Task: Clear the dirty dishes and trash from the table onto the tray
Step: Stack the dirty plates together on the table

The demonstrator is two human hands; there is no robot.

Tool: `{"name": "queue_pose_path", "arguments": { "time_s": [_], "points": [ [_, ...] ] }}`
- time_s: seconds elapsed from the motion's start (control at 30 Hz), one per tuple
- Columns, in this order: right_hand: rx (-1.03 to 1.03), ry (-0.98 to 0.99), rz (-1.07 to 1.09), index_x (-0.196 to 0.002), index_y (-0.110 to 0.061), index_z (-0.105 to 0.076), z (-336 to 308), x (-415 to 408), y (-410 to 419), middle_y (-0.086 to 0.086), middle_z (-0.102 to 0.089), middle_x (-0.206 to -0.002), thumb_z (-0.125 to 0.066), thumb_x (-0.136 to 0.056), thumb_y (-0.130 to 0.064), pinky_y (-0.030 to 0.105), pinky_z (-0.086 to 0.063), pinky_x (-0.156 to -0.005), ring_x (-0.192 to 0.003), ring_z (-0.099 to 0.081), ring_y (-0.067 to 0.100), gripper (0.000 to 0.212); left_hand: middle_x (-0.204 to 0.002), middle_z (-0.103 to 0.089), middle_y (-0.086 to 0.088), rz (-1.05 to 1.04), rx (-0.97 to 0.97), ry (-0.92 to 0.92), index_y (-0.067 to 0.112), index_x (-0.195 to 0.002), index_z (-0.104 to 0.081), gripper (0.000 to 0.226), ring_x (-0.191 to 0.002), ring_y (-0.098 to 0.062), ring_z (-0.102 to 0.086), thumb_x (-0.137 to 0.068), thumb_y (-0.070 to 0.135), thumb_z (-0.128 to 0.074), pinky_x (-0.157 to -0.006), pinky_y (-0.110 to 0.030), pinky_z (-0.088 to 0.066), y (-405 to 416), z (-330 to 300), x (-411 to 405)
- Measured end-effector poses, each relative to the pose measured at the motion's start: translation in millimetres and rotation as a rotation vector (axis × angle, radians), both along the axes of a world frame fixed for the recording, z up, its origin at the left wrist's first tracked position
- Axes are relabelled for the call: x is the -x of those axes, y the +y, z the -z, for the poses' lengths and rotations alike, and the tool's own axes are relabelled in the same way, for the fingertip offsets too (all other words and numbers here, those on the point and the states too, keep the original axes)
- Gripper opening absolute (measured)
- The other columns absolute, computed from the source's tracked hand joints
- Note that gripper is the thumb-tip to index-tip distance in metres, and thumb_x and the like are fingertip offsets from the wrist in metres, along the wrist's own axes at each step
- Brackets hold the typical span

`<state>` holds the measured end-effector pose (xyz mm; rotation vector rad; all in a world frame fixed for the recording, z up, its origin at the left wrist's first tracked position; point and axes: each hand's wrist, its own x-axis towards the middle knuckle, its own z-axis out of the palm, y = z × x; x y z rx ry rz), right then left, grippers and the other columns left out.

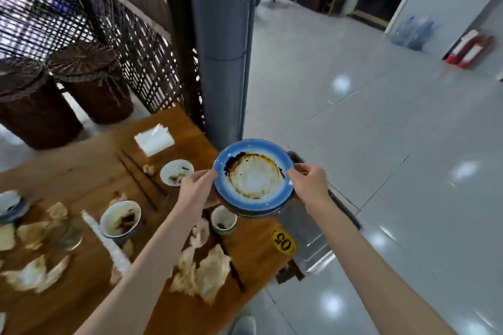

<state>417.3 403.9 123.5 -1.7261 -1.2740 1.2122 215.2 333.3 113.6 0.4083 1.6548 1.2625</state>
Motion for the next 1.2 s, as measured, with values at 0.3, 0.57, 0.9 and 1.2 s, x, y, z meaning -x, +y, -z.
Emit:
{"name": "queue_pose_path", "arguments": {
  "time_s": [0.3,0.57,0.9,1.2],
  "points": [
    [0.039,-0.005,-0.002,-0.091,-0.014,-0.064,20,-51,133,0.004,-0.068,-0.083,-0.064,-0.079,-0.015,0.044,-0.057,-0.077,-0.085,-0.066,0.026,0.012,-0.096,-0.065,-0.010,0.026,0.021,-0.003,0.012,-0.107,-0.058,0.015,-0.087,-0.024,-0.065,-0.094,0.018,-0.054,-0.075,-0.039,-0.056,129,18,-56],
    [0.098,-0.005,-0.147,-0.100,-0.014,-0.059,68,-92,241,0.006,-0.065,-0.093,-0.061,-0.079,-0.015,0.040,-0.059,-0.069,-0.090,-0.064,0.026,0.021,-0.081,-0.069,-0.003,-0.088,0.087,-0.007,0.022,-0.089,-0.062,0.014,-0.068,-0.012,-0.066,-0.094,0.015,-0.051,-0.049,-0.022,-0.049,211,61,-110],
    [0.179,-0.048,-0.327,-0.102,-0.021,-0.055,174,-110,320,-0.004,-0.065,-0.090,-0.060,-0.078,-0.015,0.042,-0.057,-0.081,-0.086,-0.064,0.014,0.026,-0.088,-0.065,-0.003,-0.335,0.259,-0.043,0.017,-0.104,-0.058,0.015,-0.077,-0.016,-0.063,-0.096,0.012,-0.046,-0.051,-0.027,-0.048,274,168,-151],
    [0.218,-0.051,-0.430,-0.106,-0.021,-0.055,288,-98,363,-0.009,-0.060,-0.089,-0.061,-0.084,-0.014,0.023,-0.055,-0.068,-0.080,-0.057,0.003,0.024,-0.091,-0.062,-0.008,-0.432,0.359,-0.039,0.011,-0.114,-0.057,0.022,-0.079,-0.019,-0.062,-0.098,0.012,-0.041,-0.057,-0.031,-0.050,306,278,-154]
  ]
}}
